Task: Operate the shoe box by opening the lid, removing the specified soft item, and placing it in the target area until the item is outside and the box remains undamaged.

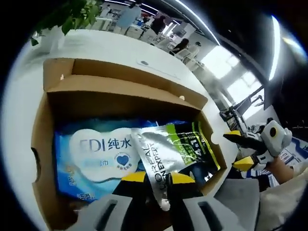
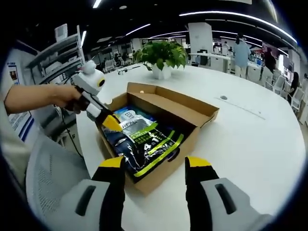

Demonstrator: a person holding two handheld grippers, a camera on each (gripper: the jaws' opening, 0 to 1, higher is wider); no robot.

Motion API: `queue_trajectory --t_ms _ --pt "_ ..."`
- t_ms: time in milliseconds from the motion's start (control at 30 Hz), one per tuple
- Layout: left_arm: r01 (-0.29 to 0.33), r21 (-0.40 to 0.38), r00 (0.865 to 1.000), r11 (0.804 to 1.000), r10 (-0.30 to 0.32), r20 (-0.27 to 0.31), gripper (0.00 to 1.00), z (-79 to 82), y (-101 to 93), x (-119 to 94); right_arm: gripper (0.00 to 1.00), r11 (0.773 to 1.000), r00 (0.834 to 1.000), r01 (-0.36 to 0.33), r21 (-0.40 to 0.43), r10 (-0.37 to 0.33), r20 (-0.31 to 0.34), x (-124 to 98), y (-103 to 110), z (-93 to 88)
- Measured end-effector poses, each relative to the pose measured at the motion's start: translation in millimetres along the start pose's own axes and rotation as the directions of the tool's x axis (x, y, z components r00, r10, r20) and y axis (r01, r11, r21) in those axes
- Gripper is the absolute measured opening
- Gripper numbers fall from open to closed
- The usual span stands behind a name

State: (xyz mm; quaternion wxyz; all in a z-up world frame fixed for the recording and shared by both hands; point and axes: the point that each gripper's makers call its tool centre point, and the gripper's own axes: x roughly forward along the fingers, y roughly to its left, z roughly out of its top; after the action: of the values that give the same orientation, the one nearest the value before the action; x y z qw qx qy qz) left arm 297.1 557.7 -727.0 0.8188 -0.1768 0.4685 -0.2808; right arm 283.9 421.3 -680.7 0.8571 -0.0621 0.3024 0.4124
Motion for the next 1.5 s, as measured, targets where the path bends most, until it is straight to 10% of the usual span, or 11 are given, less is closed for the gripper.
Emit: queue_trajectory --t_ms 1500 --pt "-0.041 0.065 0.998 0.997 0.038 0.044 0.01 4.7 37.1 -34 0.27 0.982 0.973 -0.13 0.134 0.152 -0.171 63 43 -5.8"
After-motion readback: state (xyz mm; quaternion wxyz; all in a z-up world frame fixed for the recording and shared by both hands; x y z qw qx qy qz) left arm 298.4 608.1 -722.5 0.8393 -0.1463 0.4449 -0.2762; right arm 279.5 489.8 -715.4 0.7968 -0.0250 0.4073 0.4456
